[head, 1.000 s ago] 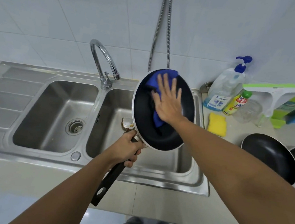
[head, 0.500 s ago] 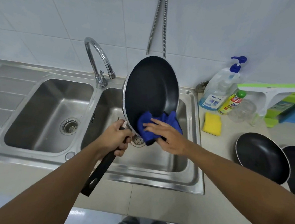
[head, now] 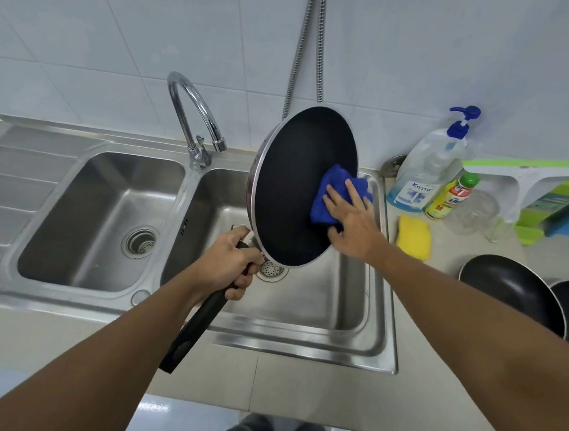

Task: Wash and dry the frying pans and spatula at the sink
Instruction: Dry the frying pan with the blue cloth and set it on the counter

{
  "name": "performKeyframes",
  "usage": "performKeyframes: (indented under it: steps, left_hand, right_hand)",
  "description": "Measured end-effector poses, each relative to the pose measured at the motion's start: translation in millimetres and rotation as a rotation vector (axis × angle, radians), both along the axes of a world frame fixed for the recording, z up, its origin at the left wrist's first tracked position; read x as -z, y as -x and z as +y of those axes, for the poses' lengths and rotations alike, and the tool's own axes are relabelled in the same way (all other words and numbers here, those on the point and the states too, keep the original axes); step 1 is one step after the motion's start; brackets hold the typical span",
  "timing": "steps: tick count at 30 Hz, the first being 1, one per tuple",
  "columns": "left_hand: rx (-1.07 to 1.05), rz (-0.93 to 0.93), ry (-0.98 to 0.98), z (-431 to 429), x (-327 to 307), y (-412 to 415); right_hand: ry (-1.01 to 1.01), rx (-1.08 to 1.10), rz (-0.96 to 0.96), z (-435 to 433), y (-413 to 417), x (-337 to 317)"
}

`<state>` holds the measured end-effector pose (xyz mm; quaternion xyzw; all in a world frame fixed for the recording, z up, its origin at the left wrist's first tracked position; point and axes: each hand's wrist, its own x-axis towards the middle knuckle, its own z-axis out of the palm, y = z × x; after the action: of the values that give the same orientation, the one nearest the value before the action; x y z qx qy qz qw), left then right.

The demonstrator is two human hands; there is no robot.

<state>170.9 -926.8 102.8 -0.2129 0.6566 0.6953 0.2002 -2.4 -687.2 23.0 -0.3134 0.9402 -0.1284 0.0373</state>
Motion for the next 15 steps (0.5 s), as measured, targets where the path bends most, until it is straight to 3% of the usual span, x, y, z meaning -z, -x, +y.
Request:
performKeyframes:
  steps: [2,5,10,15]
  left_hand:
    - [-0.015,-0.006,-0.045,2,1,0]
    - [-0.016,-0.013,-0.069,4,3,-1]
    - [-0.032,-0.003,-0.052,8,7,3]
    - [-0.076,0.038,0.021,11,9,9]
  right_hand:
    - [-0.021,0.003,-0.025,2,-14,12]
    - [0.095,-0.05,0.009,8,-20,31]
    - [0.234,0.044,-0.042,-8,-36,33]
    - [0.492,-0.014,-0.253,-47,-77,3]
